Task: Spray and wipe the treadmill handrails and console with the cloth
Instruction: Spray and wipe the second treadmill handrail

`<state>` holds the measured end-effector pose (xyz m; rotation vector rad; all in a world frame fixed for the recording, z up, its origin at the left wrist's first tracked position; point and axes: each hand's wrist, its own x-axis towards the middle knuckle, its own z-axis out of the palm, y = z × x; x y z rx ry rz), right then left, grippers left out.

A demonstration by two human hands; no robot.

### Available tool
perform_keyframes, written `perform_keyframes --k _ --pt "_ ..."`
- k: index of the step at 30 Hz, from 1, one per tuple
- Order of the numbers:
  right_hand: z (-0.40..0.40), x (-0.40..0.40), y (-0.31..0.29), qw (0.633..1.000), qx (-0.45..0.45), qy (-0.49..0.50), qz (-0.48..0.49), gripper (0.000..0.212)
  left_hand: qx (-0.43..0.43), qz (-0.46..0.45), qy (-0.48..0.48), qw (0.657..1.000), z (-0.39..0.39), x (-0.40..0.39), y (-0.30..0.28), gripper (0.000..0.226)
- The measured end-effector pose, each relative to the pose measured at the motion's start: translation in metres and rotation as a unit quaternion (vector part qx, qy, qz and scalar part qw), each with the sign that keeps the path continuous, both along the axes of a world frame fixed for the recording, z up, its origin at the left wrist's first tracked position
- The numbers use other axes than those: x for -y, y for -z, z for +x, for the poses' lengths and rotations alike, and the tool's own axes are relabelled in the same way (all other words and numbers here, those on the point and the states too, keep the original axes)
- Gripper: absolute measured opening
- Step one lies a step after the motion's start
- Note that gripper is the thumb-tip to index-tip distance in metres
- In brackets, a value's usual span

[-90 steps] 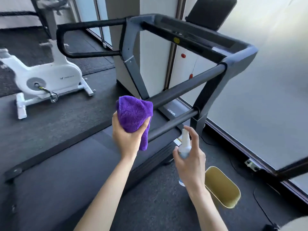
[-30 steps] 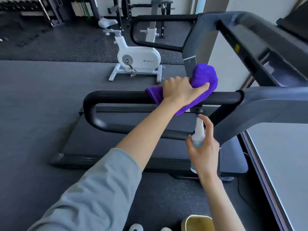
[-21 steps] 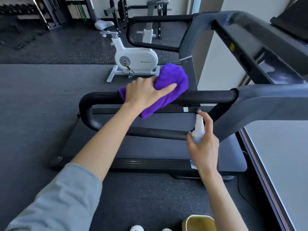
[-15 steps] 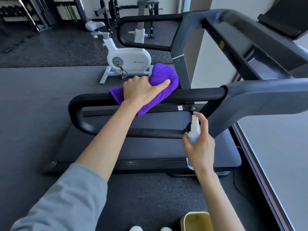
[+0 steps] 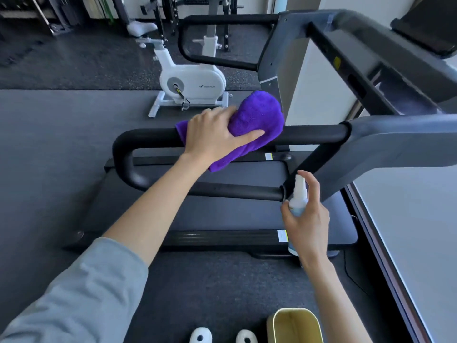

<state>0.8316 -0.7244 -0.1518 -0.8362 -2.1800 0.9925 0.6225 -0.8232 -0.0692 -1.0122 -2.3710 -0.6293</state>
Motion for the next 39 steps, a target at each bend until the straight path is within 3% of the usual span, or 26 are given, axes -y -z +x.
perform_keyframes --k 6,10,13,18,22,28,33,39 --pt "-0.020 0.043 0.004 0.999 0.000 -0.042 0.003 0.068 -0.052 0.073 -0.094 0.992 -0.037 0.103 0.016 0.072" --pt "-0.021 0.062 0.008 0.998 0.015 -0.065 0.020 0.066 0.019 0.191 -0.129 0.973 -0.044 0.130 0.026 0.064" --pt "-0.026 0.073 0.010 0.997 0.026 -0.067 0.036 0.067 0.113 0.305 -0.129 0.937 -0.043 0.147 0.028 0.056" --pt "-0.064 0.103 0.018 0.989 0.072 -0.108 0.077 0.068 0.129 0.428 -0.149 0.882 -0.020 0.196 0.042 0.046" --pt "-0.108 0.134 0.025 0.976 0.115 -0.148 0.115 0.065 0.210 0.503 -0.193 0.816 0.007 0.230 0.070 0.038" --pt "-0.150 0.154 0.036 0.973 0.125 -0.163 0.104 0.062 0.250 0.527 -0.225 0.780 0.021 0.257 0.094 0.035" --pt "-0.150 0.153 0.044 0.987 0.070 -0.124 0.074 0.061 0.268 0.530 -0.227 0.772 0.025 0.264 0.104 0.028" --pt "-0.130 0.133 0.053 0.983 0.097 -0.117 0.101 0.063 0.297 0.521 -0.225 0.768 0.025 0.254 0.112 0.038"
